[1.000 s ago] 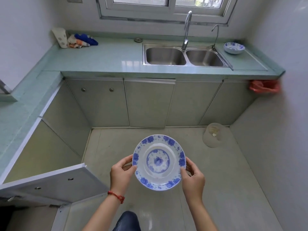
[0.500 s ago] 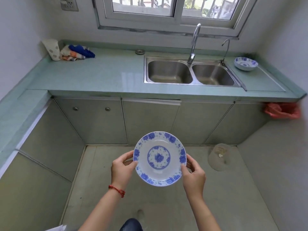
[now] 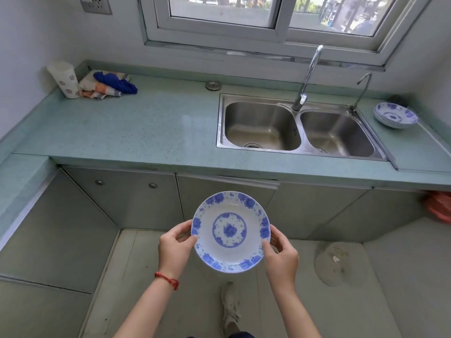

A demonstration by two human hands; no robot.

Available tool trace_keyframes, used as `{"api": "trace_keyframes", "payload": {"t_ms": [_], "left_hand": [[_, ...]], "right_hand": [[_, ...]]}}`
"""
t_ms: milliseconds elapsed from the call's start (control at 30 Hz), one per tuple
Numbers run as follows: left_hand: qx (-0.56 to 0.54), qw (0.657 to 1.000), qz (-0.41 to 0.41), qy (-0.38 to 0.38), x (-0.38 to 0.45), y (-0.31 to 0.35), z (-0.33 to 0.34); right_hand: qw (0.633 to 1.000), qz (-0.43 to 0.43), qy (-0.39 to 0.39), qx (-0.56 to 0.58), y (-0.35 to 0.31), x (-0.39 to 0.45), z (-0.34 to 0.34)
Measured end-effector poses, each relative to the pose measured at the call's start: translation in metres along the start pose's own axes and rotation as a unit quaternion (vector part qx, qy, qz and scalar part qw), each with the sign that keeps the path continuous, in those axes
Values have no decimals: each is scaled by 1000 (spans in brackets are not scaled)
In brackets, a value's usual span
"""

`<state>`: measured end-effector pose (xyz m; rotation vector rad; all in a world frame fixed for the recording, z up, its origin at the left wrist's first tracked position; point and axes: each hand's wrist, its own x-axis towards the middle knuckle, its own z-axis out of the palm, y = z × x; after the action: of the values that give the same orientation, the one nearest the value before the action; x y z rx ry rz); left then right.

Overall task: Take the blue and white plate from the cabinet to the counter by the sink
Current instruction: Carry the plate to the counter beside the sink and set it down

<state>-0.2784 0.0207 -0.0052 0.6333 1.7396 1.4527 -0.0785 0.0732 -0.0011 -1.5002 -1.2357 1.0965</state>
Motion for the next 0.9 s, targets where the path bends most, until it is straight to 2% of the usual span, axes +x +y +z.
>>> {"api": "trace_keyframes", "payload": {"t_ms": [467,667,900], "left_hand": [[6,996,-1,84,147,46,69],[13,994,-3,108,189,55,65],[24,990,-12,136,257,59,37]], "right_hand": [[997,10,-76,-25,-30,191,67],[992,12,-125,-34,-37,230,105],[989,8,-140,-38,-50,264,173]]}}
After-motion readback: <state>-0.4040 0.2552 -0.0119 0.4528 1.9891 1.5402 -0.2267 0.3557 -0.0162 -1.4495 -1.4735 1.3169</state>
